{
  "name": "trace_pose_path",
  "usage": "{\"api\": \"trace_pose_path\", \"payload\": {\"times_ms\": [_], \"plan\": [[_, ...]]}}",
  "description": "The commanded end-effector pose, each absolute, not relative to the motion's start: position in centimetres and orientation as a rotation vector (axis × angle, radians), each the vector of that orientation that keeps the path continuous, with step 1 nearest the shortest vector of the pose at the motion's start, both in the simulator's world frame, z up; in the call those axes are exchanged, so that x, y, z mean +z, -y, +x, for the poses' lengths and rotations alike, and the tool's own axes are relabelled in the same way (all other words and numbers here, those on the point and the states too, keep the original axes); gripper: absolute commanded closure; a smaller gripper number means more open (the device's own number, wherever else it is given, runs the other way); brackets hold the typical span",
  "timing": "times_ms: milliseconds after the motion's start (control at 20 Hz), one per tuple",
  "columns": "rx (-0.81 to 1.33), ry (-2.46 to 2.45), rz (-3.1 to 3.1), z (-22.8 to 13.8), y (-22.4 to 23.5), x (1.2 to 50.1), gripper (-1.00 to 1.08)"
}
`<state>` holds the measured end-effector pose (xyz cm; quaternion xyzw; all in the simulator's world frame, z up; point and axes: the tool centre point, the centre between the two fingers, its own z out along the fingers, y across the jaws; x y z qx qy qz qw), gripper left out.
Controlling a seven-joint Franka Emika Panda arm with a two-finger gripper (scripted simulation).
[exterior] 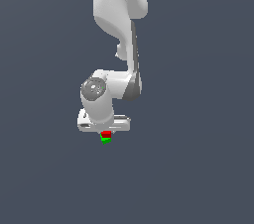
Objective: Stack the red cube on top of the green cube.
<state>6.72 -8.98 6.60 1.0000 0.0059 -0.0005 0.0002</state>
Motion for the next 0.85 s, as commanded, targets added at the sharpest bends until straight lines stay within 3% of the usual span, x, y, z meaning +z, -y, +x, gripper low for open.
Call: {"api": "trace_pose_path", "payload": {"times_ms": [0,300,350,800], "plan": [[0.000,-0.020,3.141,7.22,9.48,6.40,1.08],[0.000,-0.020,3.141,7.61,9.92,6.18,1.08],[0.000,-0.020,3.141,7.61,9.92,6.18,-0.92],[0.000,-0.020,3.141,7.61,9.92,6.18,-0.92]]}}
